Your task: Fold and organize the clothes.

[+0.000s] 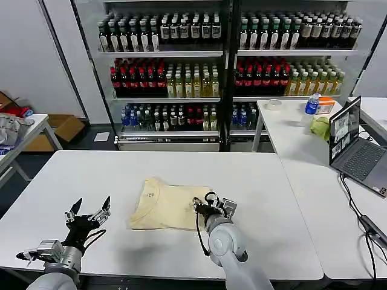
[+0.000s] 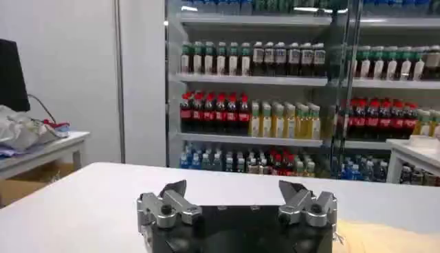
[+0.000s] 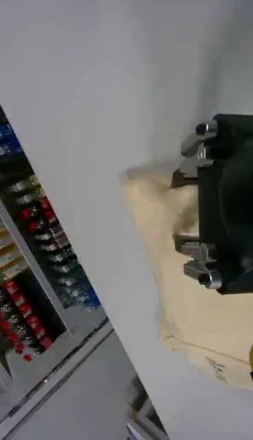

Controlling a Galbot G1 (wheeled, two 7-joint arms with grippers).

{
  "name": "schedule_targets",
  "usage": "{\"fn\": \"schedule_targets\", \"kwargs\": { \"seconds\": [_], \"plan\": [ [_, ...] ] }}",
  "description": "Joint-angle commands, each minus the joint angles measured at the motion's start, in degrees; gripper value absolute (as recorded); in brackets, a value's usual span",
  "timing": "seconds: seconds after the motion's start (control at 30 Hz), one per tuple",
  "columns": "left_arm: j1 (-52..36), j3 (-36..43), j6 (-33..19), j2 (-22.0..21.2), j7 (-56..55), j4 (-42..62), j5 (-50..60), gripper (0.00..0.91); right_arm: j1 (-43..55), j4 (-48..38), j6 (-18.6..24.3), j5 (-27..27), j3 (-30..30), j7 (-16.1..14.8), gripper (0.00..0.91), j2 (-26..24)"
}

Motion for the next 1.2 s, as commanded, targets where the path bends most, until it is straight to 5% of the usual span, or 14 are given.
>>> {"fn": "schedule_targets", "kwargs": {
  "seconds": [0.03,0.7,0.73,0.77,0.87,1.0,1.2],
  "plan": [
    [-0.1,0.1,-0.03,0.08,0.0,0.29,-0.05,0.907,1.49,-1.53,-0.59,2.07,0.21,1.07,0.0,0.5],
    [-2.12,1.7,-0.04,0.49,0.05,2.0,-0.51,0.907,3.05,-2.4,-0.66,-2.36,2.68,-1.25,0.02,-3.85],
    [-2.24,1.84,-0.04,0.53,0.06,2.08,-0.55,0.907,2.93,-2.31,-0.68,-3.55,2.59,-2.02,0.171,-4.11],
    [-2.31,1.91,-0.04,0.55,0.05,2.16,-0.57,0.907,2.76,-2.17,-0.64,-4.48,2.52,-3.01,0.907,-4.25],
    [-2.48,2.37,-0.02,0.75,0.05,2.21,-0.57,0.907,1.36,-1.05,0.15,-13.4,1.96,-7.29,0.907,-5.2],
    [-2.96,2.6,0.06,0.73,0.05,1.98,-0.67,0.907,-3.48,2.58,8.29,-28.1,1.77,-12.38,0.907,-7.92],
    [-2.83,3.02,0.12,0.82,0.13,1.35,-0.65,0.907,-11.97,10.55,17.6,-38.63,4.44,-16.85,0.907,-11.46]
  ]
}}
